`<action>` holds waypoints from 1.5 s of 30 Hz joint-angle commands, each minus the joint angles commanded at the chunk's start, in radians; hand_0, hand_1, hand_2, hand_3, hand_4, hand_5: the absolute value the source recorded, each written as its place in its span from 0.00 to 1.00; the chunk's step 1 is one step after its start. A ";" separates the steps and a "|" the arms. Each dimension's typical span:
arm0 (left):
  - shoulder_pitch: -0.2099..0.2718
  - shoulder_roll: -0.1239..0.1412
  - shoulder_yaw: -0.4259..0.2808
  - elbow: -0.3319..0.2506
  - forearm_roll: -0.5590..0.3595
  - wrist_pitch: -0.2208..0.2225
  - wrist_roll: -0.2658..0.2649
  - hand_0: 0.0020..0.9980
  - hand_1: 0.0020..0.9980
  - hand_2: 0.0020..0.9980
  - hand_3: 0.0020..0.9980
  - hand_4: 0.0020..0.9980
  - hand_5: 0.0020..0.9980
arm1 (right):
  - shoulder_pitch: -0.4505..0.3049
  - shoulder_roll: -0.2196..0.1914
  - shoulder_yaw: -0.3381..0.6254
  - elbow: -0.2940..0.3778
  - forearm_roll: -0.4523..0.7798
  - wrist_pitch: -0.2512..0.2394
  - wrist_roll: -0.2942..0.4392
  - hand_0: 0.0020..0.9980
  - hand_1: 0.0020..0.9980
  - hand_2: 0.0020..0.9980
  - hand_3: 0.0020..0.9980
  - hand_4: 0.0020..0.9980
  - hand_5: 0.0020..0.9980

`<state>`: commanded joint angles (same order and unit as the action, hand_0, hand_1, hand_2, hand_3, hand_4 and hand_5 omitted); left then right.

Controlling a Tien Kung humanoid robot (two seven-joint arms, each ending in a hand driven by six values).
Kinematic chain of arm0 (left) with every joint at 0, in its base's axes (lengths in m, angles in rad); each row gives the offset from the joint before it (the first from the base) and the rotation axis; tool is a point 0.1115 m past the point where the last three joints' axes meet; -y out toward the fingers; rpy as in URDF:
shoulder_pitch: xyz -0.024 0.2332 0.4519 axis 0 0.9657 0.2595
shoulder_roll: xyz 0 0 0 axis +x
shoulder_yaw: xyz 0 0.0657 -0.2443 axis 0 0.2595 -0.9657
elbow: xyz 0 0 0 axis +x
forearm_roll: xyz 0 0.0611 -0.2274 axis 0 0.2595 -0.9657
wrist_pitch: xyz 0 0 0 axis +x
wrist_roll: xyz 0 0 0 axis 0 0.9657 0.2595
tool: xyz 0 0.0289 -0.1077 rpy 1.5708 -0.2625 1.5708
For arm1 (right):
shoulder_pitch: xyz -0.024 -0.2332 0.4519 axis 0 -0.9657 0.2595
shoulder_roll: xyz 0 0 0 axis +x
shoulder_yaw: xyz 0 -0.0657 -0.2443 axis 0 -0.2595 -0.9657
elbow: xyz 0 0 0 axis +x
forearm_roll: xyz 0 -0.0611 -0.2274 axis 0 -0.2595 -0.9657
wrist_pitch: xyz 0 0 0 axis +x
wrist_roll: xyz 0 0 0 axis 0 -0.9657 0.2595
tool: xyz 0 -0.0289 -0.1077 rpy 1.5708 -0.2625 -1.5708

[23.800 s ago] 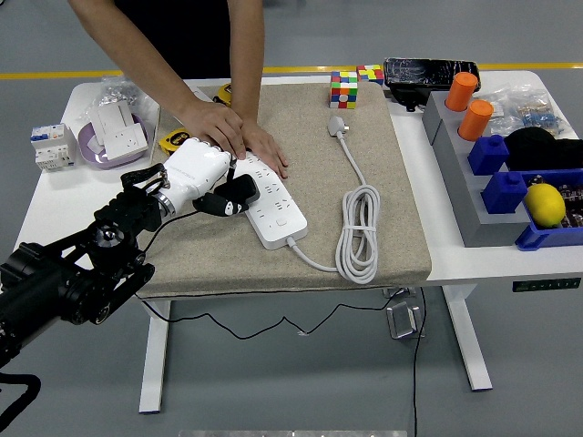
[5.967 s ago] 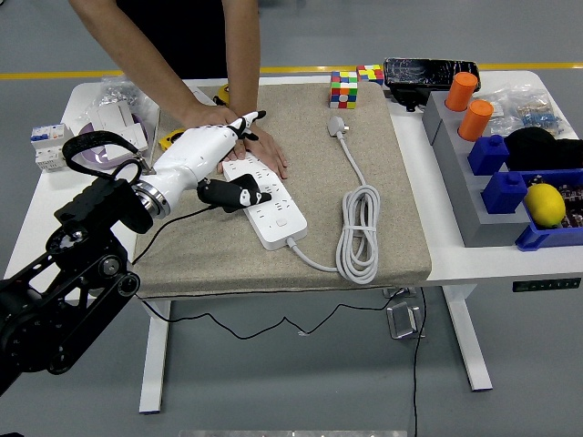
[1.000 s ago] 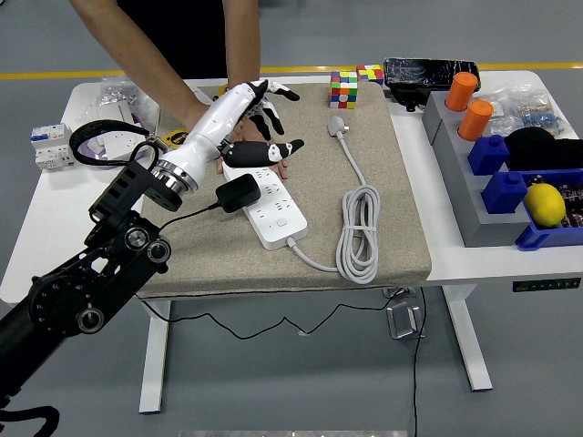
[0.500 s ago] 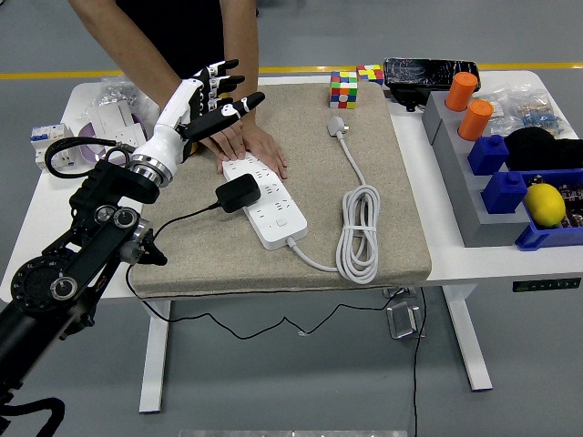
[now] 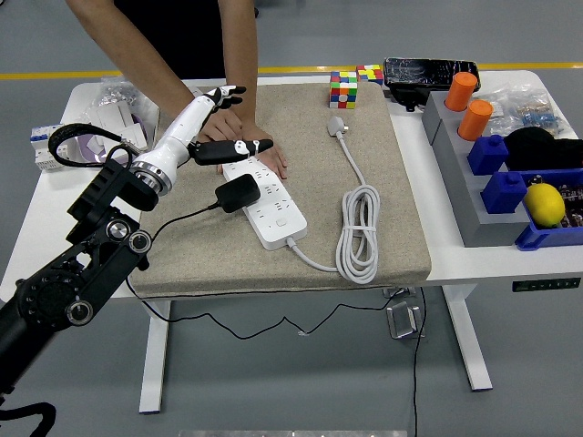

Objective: Pick up the plug,place it near the board,insert it into the board,press the button

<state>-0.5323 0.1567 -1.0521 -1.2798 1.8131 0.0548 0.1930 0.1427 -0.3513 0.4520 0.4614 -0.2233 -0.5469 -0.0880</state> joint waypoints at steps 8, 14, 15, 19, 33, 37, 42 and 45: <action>0.003 0.004 0.010 -0.020 0.219 -0.138 0.032 0.96 0.94 0.89 0.90 1.00 0.33 | -0.007 -0.001 0.007 -0.003 0.002 -0.001 0.000 0.95 0.92 0.84 0.81 1.00 1.00; 0.002 0.003 0.006 -0.028 0.296 -0.234 0.053 0.90 0.93 0.91 0.90 1.00 0.33 | -0.009 0.003 0.014 -0.002 -0.001 -0.004 0.002 0.95 0.92 0.84 0.82 1.00 1.00; 0.001 0.003 0.007 -0.027 0.304 -0.248 0.056 0.90 0.93 0.91 0.90 1.00 0.33 | -0.009 0.004 0.012 -0.003 0.002 -0.003 0.001 0.95 0.92 0.84 0.82 1.00 1.00; -0.005 -0.001 0.013 -0.023 0.322 -0.305 0.071 0.93 0.96 0.96 0.92 1.00 0.29 | -0.013 0.005 0.019 -0.005 0.003 -0.004 0.002 0.95 0.92 0.84 0.82 1.00 1.00; -0.047 -0.039 0.028 0.144 0.348 -0.190 0.041 0.94 0.95 0.95 0.96 1.00 0.31 | 0.004 0.007 0.023 -0.002 0.001 -0.004 0.002 0.95 0.92 0.84 0.82 1.00 1.00; -0.051 -0.049 0.033 0.206 0.335 -0.176 0.022 0.87 0.90 0.90 0.92 1.00 0.31 | 0.004 0.006 0.022 -0.003 0.003 -0.004 0.002 0.95 0.92 0.84 0.82 1.00 1.00; -0.064 -0.070 0.038 0.285 0.329 -0.130 -0.008 0.84 0.86 0.84 0.86 1.00 0.30 | 0.003 0.006 0.017 -0.004 0.005 -0.003 0.001 0.95 0.92 0.84 0.82 1.00 1.00; -0.068 -0.078 0.042 0.313 0.326 -0.116 -0.016 0.84 0.86 0.84 0.86 1.00 0.30 | 0.005 0.003 0.018 -0.003 0.002 -0.004 0.001 0.95 0.92 0.84 0.82 1.00 1.00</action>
<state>-0.6008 0.0785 -1.0101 -0.9664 2.1394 -0.0614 0.1773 0.1478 -0.3481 0.4699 0.4588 -0.2210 -0.5505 -0.0870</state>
